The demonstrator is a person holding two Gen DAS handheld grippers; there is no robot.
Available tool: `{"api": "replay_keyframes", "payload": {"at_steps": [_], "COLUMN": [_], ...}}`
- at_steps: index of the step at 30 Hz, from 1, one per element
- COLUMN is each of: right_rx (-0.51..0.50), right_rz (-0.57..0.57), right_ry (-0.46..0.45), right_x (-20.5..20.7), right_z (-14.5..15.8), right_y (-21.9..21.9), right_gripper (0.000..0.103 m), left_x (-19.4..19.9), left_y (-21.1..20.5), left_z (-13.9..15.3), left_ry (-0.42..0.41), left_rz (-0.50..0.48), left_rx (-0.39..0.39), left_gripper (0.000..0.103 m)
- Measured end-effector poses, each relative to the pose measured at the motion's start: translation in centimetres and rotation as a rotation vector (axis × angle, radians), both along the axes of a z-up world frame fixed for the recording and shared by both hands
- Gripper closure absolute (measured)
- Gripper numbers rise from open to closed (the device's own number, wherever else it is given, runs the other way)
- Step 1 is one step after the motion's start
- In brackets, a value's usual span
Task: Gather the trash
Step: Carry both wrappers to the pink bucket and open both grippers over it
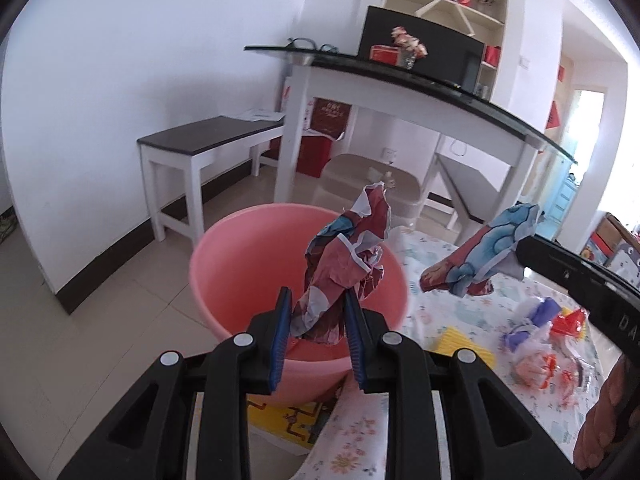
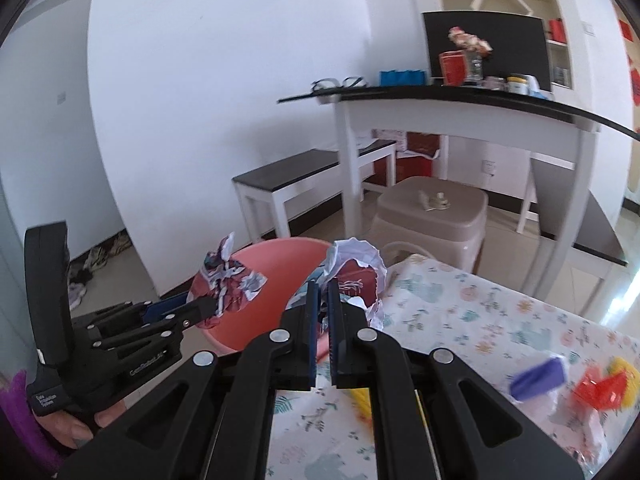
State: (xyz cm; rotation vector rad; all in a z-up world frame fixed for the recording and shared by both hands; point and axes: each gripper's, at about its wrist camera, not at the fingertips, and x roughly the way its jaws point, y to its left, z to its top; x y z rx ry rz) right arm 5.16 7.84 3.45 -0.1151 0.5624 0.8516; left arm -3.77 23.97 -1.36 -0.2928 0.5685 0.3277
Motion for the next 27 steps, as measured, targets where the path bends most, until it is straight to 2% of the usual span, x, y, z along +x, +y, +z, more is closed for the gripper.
{"api": "replay_keyframes", "payload": {"at_steps": [4, 10, 27], "right_rx": [-0.037, -0.084, -0.126], "right_rz": [0.037, 0.074, 0.112], "right_ry": [0.028, 0.047, 0.146], "right_x": [0.3, 0.3, 0.8], "right_z": [-1.4, -3.3, -6.1], "right_y": [2.4, 4.8, 6.3], "right_gripper": [0.098, 0.098, 0.098], "left_x": [0.7, 1.9, 3.9], "left_y": [1.1, 1.7, 2.2], "left_z": [-1.1, -2.7, -5.1], "left_ry": [0.033, 0.081, 0.153], "left_rz": [0.025, 0.045, 0.061], "left_rx": [-0.02, -0.004, -0.015], "left_gripper": [0.078, 0.078, 0.077]}}
